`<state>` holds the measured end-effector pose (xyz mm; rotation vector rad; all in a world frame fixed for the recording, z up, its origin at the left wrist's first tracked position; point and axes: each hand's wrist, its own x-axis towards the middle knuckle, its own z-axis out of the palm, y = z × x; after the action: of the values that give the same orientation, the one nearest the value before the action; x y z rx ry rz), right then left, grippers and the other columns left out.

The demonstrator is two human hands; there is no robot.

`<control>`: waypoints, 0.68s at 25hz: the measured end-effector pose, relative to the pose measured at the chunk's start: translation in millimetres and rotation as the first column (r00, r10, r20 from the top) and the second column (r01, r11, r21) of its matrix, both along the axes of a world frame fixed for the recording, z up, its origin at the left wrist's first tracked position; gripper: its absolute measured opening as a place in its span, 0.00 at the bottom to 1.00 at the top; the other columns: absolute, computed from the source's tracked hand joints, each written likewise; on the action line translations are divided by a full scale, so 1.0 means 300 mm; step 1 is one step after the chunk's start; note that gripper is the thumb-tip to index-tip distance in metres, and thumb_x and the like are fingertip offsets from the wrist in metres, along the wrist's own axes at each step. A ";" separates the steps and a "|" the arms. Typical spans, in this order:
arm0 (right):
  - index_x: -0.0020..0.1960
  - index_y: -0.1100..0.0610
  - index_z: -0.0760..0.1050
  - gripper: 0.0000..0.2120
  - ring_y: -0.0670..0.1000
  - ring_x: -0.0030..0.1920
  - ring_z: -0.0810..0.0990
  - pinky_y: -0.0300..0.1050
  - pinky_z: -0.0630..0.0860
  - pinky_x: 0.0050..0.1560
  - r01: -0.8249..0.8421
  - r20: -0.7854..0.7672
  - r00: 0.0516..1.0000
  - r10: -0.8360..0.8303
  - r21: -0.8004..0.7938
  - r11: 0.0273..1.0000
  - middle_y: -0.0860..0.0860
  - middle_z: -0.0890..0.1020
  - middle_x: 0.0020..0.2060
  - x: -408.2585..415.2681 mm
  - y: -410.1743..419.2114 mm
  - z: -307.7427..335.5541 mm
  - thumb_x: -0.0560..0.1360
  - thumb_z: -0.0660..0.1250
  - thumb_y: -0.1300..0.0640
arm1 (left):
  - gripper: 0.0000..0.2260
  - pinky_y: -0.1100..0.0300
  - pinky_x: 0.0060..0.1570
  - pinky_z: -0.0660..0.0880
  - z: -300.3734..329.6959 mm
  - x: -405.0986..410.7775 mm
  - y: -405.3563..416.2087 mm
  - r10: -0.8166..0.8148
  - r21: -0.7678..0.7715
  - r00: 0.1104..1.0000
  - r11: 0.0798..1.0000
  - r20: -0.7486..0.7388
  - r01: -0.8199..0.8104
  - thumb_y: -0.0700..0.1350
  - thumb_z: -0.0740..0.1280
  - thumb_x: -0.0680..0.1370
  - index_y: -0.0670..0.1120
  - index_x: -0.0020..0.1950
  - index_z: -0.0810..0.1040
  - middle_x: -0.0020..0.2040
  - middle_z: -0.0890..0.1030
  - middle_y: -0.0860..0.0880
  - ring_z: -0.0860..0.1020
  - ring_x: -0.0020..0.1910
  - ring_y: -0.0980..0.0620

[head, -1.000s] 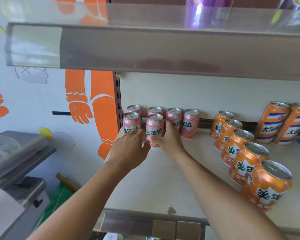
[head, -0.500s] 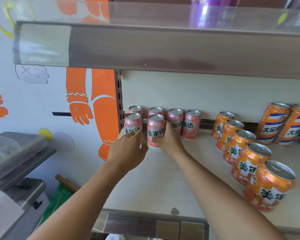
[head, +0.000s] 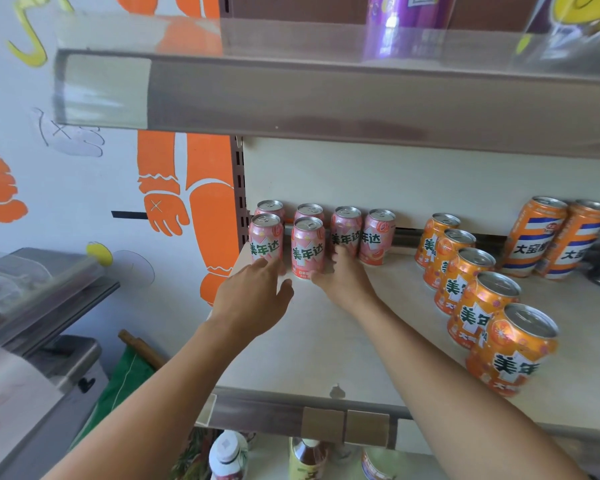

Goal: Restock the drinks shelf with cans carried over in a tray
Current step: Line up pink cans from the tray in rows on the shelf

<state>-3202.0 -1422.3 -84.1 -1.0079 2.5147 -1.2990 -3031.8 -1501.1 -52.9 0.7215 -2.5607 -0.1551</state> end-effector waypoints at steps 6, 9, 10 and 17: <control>0.75 0.57 0.62 0.30 0.54 0.71 0.68 0.48 0.67 0.67 -0.034 -0.252 0.965 0.066 0.132 0.991 0.53 0.70 0.72 0.087 0.176 0.028 0.77 0.66 0.48 | 0.14 0.59 0.43 0.68 0.015 0.038 0.090 -0.002 -0.045 1.000 0.999 0.008 0.002 0.54 0.58 0.81 0.52 0.64 0.72 0.61 0.77 0.54 0.76 0.57 0.50; 0.75 0.56 0.61 0.29 0.55 0.71 0.67 0.53 0.70 0.65 -0.014 -0.398 0.911 0.106 0.229 0.973 0.53 0.68 0.73 0.159 0.288 0.056 0.79 0.63 0.46 | 0.15 0.57 0.44 0.69 0.015 0.052 0.132 -0.039 -0.066 0.999 0.997 0.032 0.041 0.54 0.58 0.81 0.51 0.64 0.73 0.61 0.77 0.53 0.76 0.57 0.50; 0.75 0.56 0.61 0.28 0.55 0.71 0.67 0.54 0.71 0.64 0.005 -0.425 0.899 0.108 0.256 0.967 0.53 0.68 0.72 0.188 0.321 0.069 0.79 0.62 0.46 | 0.15 0.56 0.45 0.70 0.016 0.058 0.142 -0.052 -0.057 0.998 0.997 0.034 0.054 0.54 0.58 0.81 0.51 0.64 0.73 0.61 0.77 0.53 0.76 0.57 0.50; 0.74 0.54 0.63 0.26 0.53 0.68 0.68 0.53 0.75 0.57 0.218 -0.514 0.858 -0.015 0.338 0.916 0.51 0.70 0.70 0.449 0.601 0.108 0.80 0.60 0.45 | 0.15 0.54 0.46 0.72 -0.006 0.173 0.345 -0.305 -0.070 0.952 0.950 -0.027 0.303 0.53 0.58 0.80 0.50 0.64 0.73 0.58 0.78 0.50 0.76 0.56 0.48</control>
<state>-3067.3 -1242.2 -51.6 -1.2291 3.0880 -0.5454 -2980.0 -1397.4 -54.6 0.2918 -2.6133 -0.1817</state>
